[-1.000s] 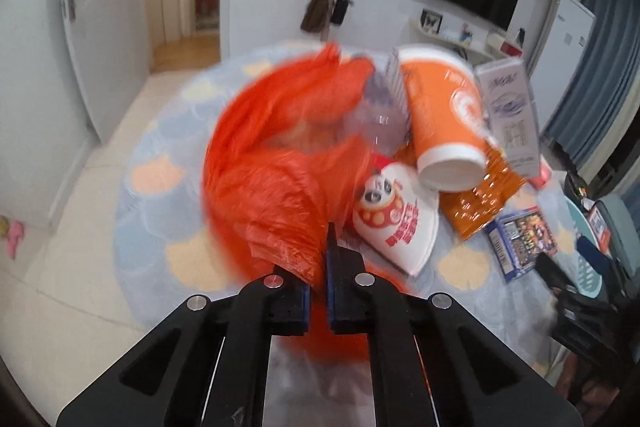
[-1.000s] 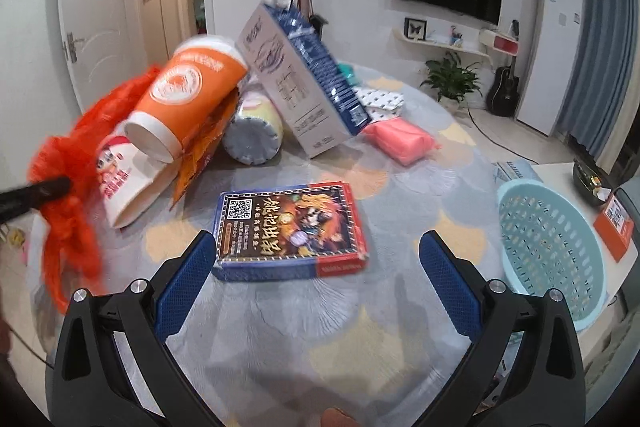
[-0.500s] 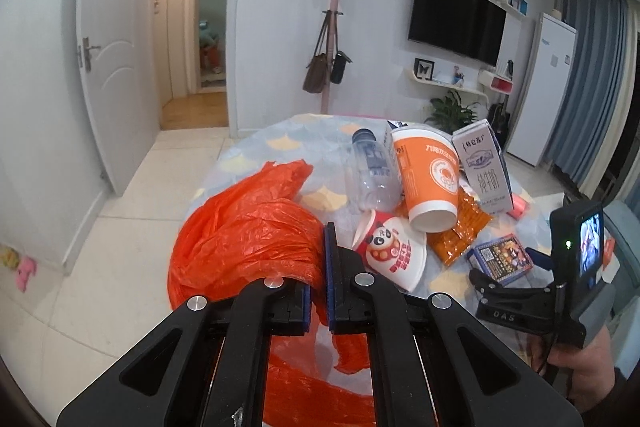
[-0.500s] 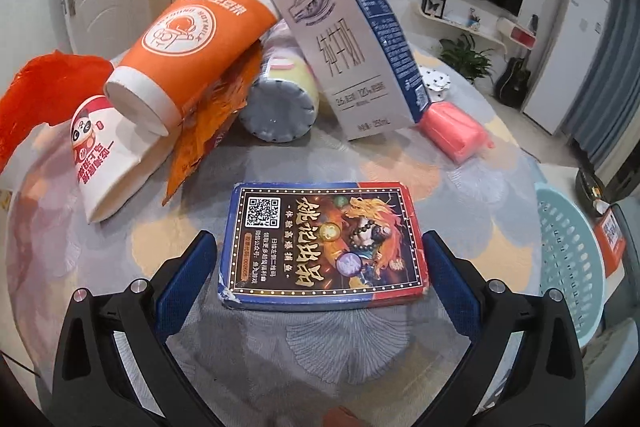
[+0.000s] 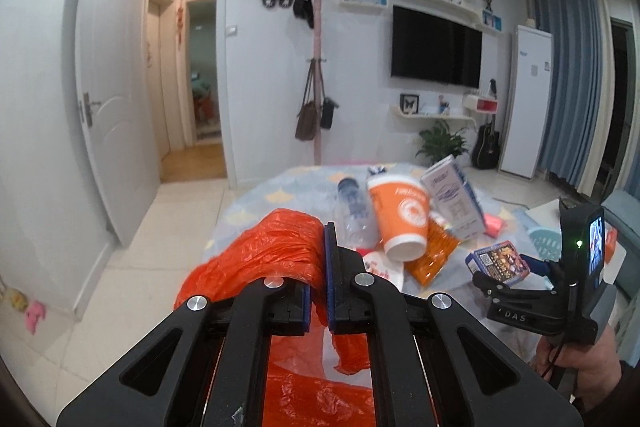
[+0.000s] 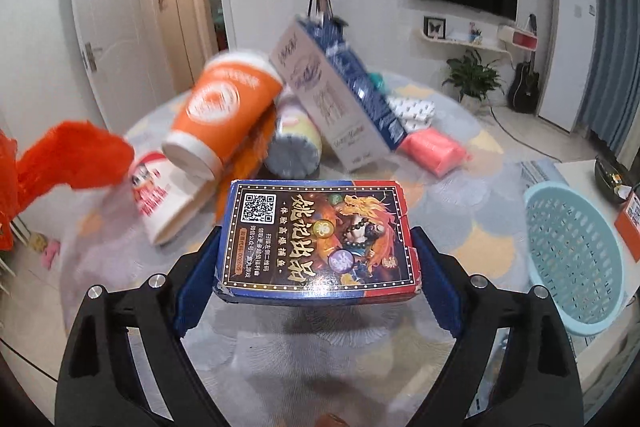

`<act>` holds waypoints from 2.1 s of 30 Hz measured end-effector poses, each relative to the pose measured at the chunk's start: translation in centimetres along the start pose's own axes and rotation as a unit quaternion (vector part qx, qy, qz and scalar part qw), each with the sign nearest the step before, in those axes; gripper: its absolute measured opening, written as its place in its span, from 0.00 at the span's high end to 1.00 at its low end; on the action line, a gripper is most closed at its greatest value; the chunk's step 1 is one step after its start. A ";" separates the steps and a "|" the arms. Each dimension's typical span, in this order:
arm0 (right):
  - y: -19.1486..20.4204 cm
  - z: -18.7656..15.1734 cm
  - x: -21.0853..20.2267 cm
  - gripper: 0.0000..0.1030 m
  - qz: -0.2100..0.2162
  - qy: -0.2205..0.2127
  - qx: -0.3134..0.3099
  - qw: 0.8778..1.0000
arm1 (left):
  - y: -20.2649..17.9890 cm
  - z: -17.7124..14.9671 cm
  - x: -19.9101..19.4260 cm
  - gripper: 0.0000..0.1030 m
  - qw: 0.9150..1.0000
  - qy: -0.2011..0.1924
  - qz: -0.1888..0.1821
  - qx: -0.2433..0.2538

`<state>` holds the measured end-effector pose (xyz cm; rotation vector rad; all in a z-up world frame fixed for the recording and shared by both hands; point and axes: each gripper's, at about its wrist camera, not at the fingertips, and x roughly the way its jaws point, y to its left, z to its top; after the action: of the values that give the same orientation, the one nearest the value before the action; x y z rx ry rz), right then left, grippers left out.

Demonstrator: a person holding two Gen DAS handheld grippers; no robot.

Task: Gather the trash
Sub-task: 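Carry the bag and card box to the blue basket and release both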

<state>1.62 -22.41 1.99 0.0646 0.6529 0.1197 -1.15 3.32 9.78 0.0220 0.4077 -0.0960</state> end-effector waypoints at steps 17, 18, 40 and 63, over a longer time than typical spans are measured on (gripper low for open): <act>-7.1 0.5 -7.2 0.17 -0.038 -0.077 0.055 0.995 | -6.6 6.1 -5.1 0.97 0.990 -0.089 -0.099 0.048; -7.8 0.4 -7.5 0.17 -0.044 -0.080 0.060 0.994 | -7.6 6.5 -4.9 0.97 0.988 -0.090 -0.112 0.052; -29.6 -6.2 -6.5 0.17 -0.214 -0.054 0.173 0.960 | -32.8 6.1 11.1 0.97 0.916 0.058 -0.387 0.090; -34.5 -9.1 -1.8 0.11 -0.228 0.002 0.190 0.955 | -39.2 -0.2 24.7 0.25 0.874 0.290 -0.389 0.007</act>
<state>-2.17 -56.63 -7.51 0.2823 0.6741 -0.4553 17.54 -37.88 -0.31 -0.1042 1.0046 -0.9094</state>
